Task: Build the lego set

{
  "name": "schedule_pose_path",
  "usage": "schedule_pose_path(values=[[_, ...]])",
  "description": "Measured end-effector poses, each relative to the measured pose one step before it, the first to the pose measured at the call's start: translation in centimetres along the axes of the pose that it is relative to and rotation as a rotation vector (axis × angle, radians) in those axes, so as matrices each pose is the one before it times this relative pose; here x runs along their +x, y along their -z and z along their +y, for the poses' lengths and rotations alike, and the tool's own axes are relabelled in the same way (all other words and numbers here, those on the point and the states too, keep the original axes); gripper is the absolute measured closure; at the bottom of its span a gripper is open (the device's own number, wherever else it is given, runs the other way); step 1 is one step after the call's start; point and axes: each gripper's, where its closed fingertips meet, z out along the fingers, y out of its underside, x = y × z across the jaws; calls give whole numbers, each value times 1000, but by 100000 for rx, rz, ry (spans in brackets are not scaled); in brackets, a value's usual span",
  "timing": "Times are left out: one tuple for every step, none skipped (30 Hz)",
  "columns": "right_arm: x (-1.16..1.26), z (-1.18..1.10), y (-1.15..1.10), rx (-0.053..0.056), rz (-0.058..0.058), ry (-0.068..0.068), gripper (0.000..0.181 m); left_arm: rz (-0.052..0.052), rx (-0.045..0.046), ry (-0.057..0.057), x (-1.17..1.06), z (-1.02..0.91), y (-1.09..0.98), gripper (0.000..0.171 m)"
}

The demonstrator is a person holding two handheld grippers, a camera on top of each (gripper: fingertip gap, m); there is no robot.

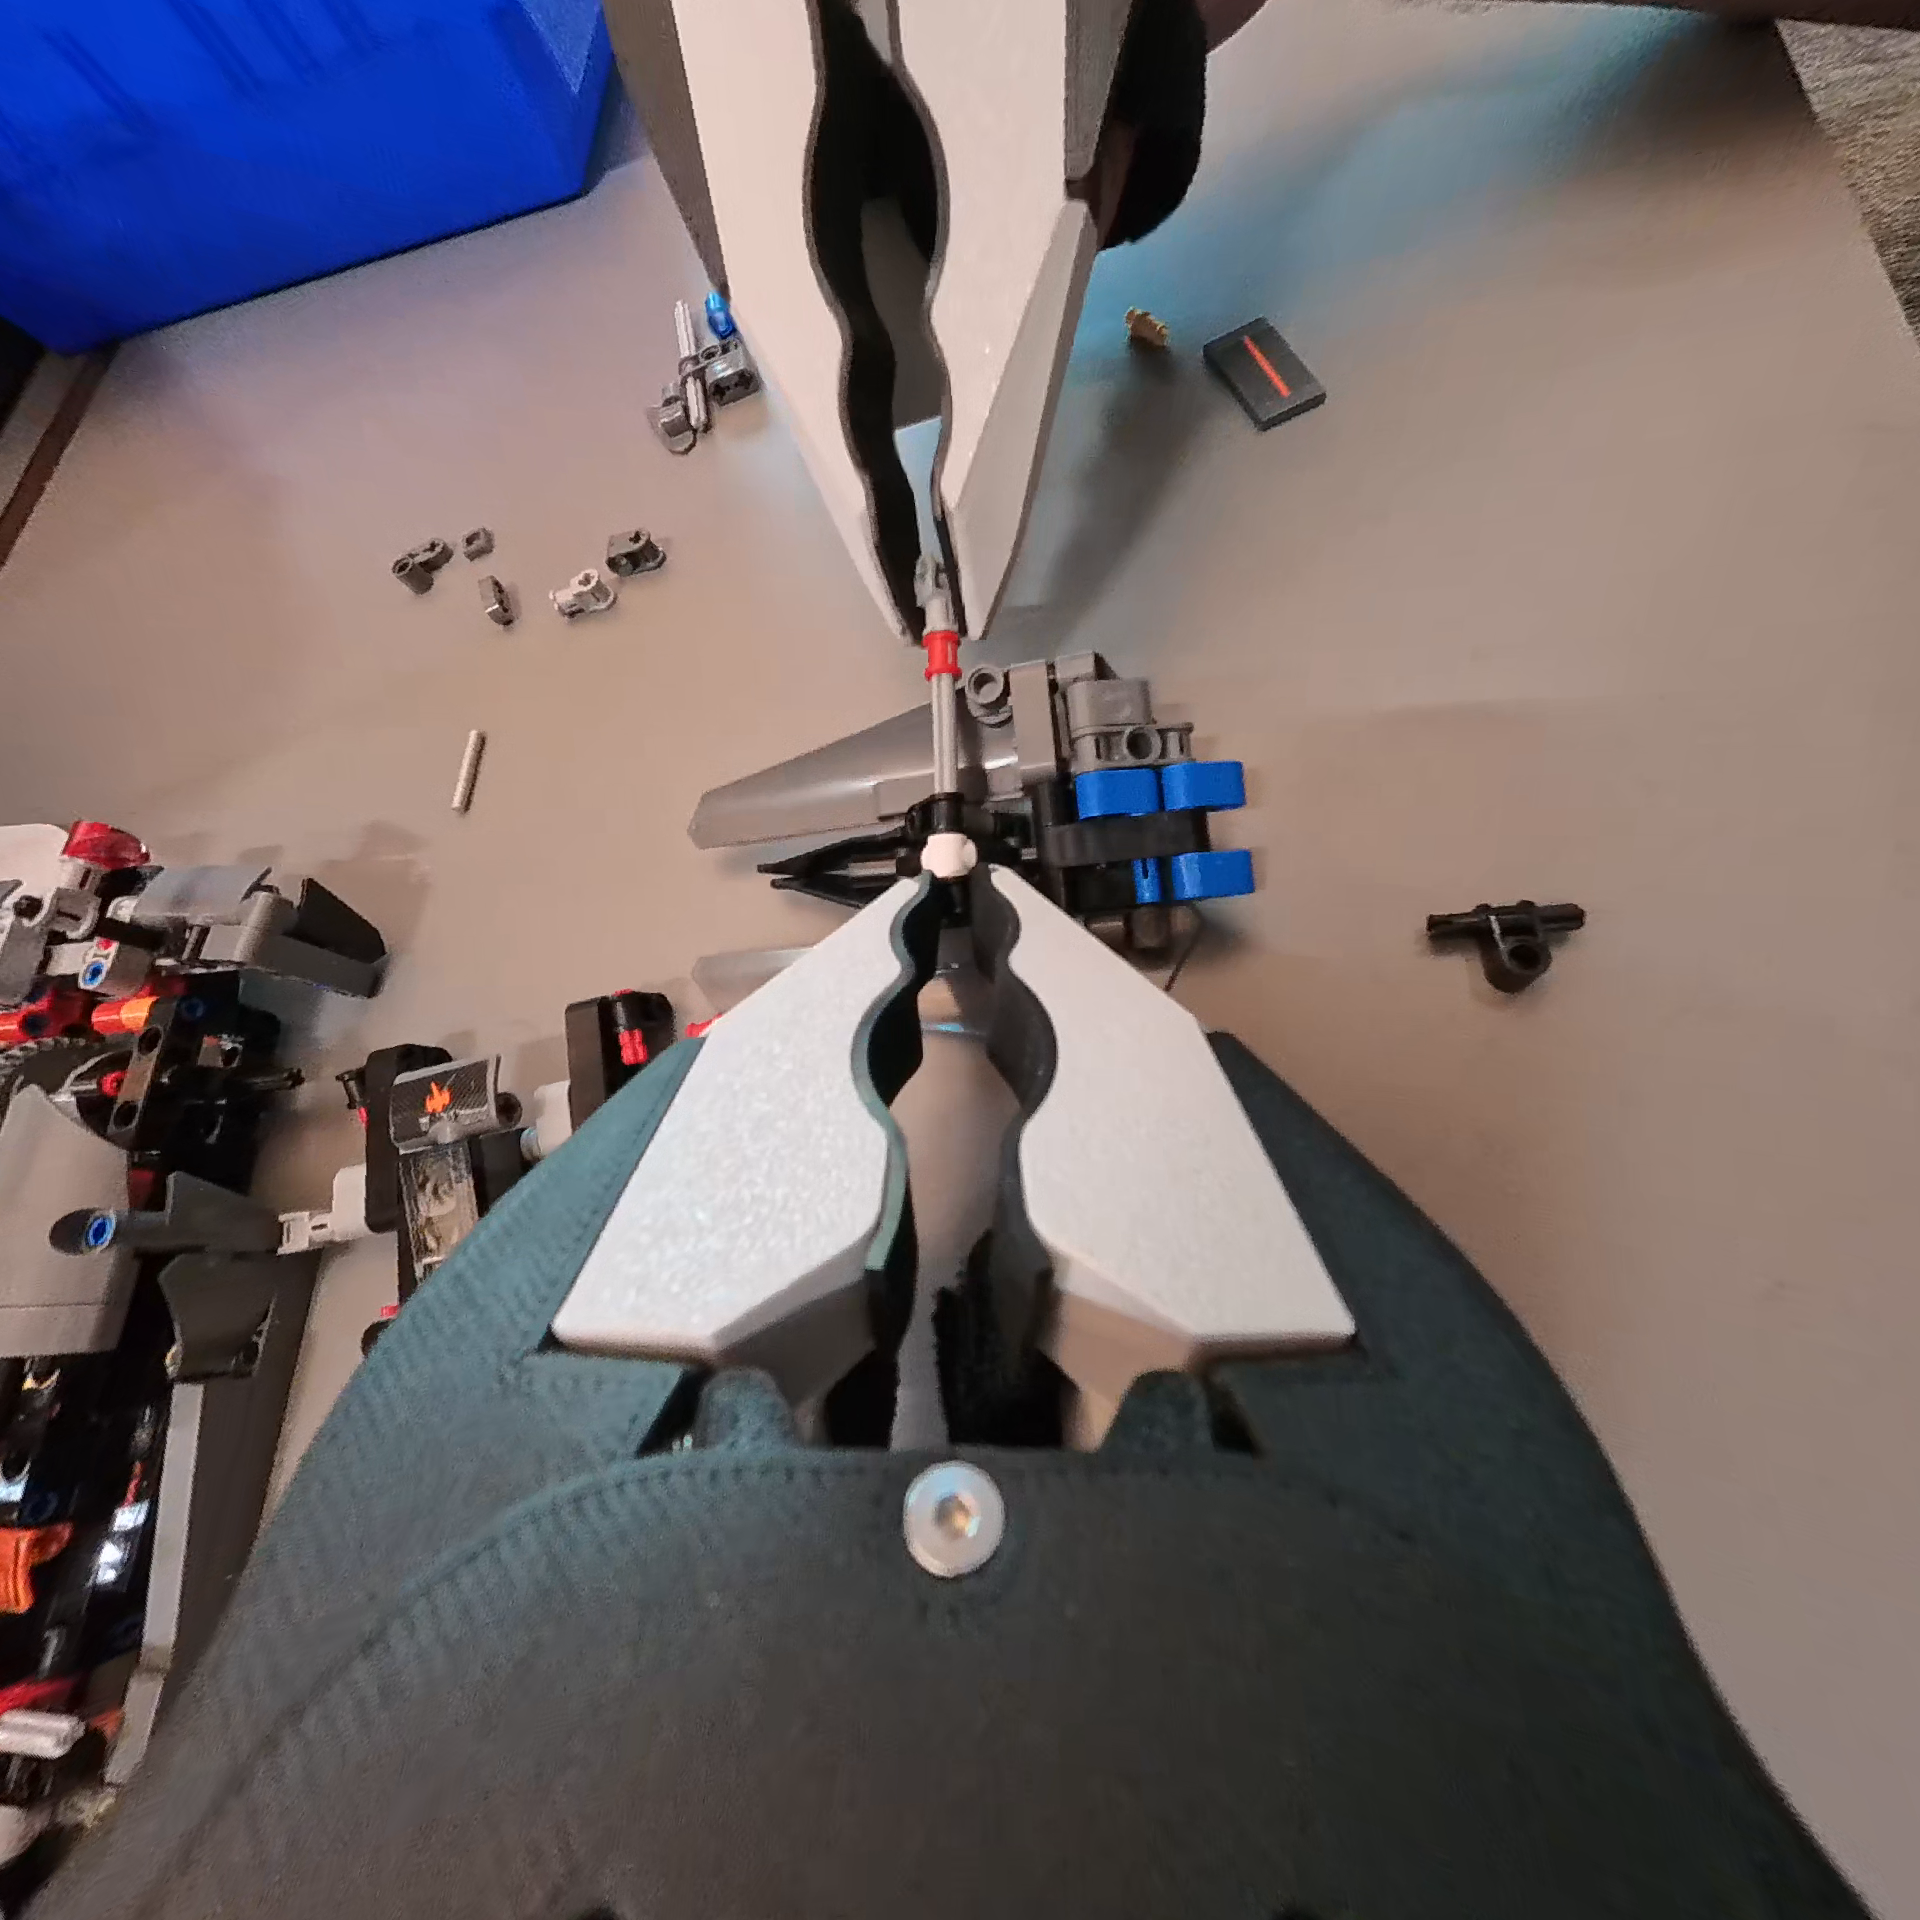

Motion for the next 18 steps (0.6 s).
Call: schedule_pose_path(values=[[8,68,-4,100,-325,-358,175,-249,110,-452,0,-39,-30,168],[59,186,-63,-1038,286,92,175,-83,74,-218,2,-32,-22,168],[34,33,-2,-250,556,815,175,-197,94,-383,-5,-34,-14,168],[-62,-111,56,632,-583,5,176,140,33,34,6,-10,1,168],[75,49,-39,-107,-233,-172,175,114,53,8,-4,-8,-13,168],[115,-77,15,798,247,35,176,-335,-49,-367,-6,8,-2,168],[11,9,-27,-167,96,418,175,-441,-58,-507,-2,-5,-7,168],[63,9,-28,-227,399,274,175,9,-21,19,2,12,13,168],[83,-19,-18,32,497,121,175,-24,24,-146,-6,-9,-6,168],[-32,17,-7,-200,-92,377,176,-194,-7,-313,2,-4,-1,168],[20,143,-71,-1281,366,695,175,-384,72,-576,0,-15,-4,168],[16,-93,18,379,62,275,176,-335,12,-481,-7,-8,-10,168],[28,39,-51,-299,-232,-28,176,-52,15,-55,3,-5,2,168],[45,33,-43,-454,552,645,175,-137,38,-198,-6,-10,3,168],[-45,-295,111,1493,39,183,176,-214,-102,-161,-5,20,14,168],[-18,-120,31,660,-195,-47,176,-485,-82,-453,-3,13,2,168],[7,-108,19,601,113,304,175,-86,-55,-46,-8,2,0,168],[-23,-153,11,731,-103,151,175,68,-122,167,-7,31,14,169]])
